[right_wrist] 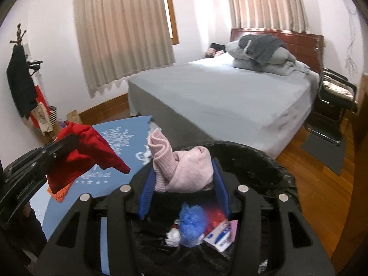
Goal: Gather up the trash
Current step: 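Carry the pink sock and red cloth over the bin and open both tools, then bring both open tools back over the orange knit strip on the table, then grasp one end of the orange knit strip with the left tool, then grasp the other orange strip piece with the right tool while the left tool holds its piece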
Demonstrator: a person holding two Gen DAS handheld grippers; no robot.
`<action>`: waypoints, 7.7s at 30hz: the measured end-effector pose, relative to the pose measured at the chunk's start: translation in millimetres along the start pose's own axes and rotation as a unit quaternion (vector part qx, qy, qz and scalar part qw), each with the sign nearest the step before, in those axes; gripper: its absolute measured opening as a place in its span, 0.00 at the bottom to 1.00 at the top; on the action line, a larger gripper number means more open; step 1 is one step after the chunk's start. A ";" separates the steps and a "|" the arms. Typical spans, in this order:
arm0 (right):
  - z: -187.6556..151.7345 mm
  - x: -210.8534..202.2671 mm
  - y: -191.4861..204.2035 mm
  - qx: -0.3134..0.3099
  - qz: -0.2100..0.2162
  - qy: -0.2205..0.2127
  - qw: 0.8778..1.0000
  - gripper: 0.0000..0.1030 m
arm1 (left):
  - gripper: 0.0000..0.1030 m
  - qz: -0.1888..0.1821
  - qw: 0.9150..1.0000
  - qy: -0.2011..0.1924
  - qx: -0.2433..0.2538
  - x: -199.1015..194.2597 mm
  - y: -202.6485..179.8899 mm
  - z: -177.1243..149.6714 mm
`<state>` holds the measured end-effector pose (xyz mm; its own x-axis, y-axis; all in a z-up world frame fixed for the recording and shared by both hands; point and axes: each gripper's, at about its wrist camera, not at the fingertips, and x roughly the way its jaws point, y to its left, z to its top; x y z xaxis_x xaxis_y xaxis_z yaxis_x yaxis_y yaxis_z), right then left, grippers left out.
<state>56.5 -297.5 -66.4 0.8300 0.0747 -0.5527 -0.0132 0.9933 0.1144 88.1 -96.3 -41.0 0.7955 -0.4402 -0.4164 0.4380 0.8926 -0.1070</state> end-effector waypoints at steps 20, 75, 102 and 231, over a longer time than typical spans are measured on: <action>-12.7 4.2 -64.1 0.027 -0.040 0.004 0.999 0.45 | 0.07 -0.058 0.996 0.048 0.050 64.0 -68.9 -12.6; -1.6 86.2 131.4 -0.043 0.080 0.029 0.995 0.94 | 0.83 0.247 0.964 0.060 -0.078 -45.7 201.1 -70.6; -23.1 135.5 174.3 -0.075 0.103 0.071 0.989 0.94 | 0.79 0.243 0.952 0.152 -0.108 -1.9 240.6 -118.0; -34.9 217.0 364.2 -0.114 0.152 0.189 0.963 0.89 | 0.20 0.308 0.931 0.091 -0.175 -79.5 329.6 -115.5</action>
<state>212.3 83.5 -173.5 0.5060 0.3494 -0.7886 -0.3821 0.9105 0.1583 120.9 244.1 -147.4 0.7522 0.1615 -0.6388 -0.2664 0.9613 -0.0707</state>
